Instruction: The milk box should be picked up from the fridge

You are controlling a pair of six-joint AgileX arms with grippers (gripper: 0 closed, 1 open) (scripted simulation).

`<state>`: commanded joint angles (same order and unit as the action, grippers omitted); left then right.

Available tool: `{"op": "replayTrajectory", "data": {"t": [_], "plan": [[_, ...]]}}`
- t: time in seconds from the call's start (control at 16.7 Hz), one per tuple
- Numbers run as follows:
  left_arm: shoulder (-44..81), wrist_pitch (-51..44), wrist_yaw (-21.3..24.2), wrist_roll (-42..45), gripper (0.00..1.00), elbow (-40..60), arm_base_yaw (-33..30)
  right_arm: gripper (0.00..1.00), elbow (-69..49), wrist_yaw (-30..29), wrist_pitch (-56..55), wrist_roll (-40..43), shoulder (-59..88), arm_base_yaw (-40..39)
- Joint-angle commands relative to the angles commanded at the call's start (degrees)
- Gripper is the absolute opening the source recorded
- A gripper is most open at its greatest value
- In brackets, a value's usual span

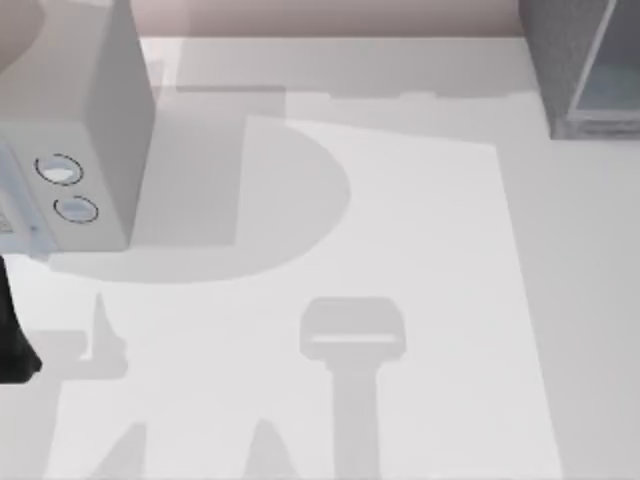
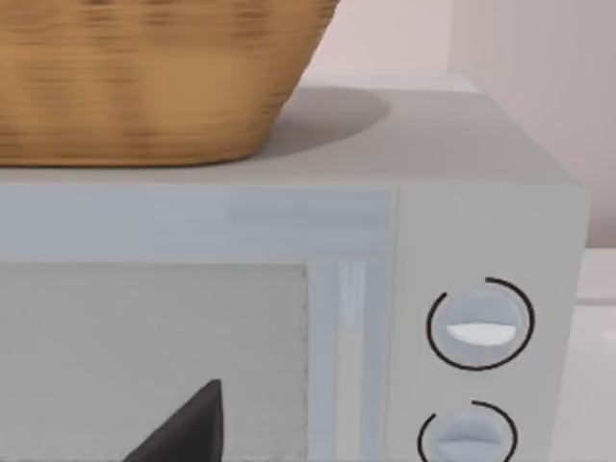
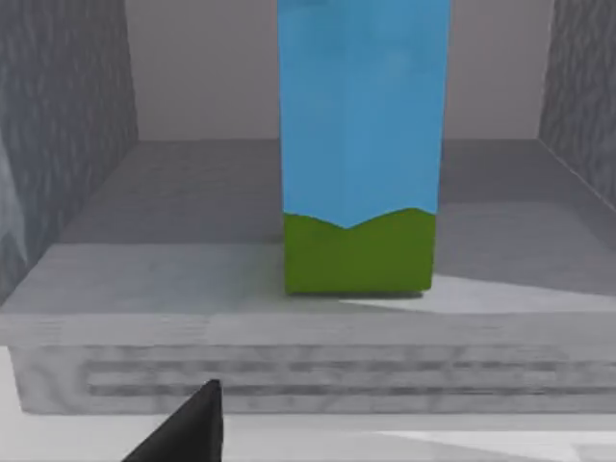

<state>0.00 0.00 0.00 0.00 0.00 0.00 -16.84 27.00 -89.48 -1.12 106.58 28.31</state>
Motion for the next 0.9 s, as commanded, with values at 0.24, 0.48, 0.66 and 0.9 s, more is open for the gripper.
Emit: {"op": "replayTrajectory", "data": {"t": [0.24,0.48,0.66,0.9], "plan": [[0.0,0.0,0.0,0.0,1.00,0.0,0.0,1.00,-14.3,-4.8,7.3,0.0,6.7,-4.3],[0.0,0.0,0.0,0.0,1.00,0.0,0.0,1.00,-30.6,-10.0,16.0,0.3,13.4,-9.4],[0.0,0.0,0.0,0.0,1.00,0.0,0.0,1.00,-38.3,-13.1,21.1,0.5,16.5,-12.4],[0.0,0.0,0.0,0.0,1.00,0.0,0.0,1.00,-40.6,-14.2,23.0,0.6,17.3,-13.5]]}}
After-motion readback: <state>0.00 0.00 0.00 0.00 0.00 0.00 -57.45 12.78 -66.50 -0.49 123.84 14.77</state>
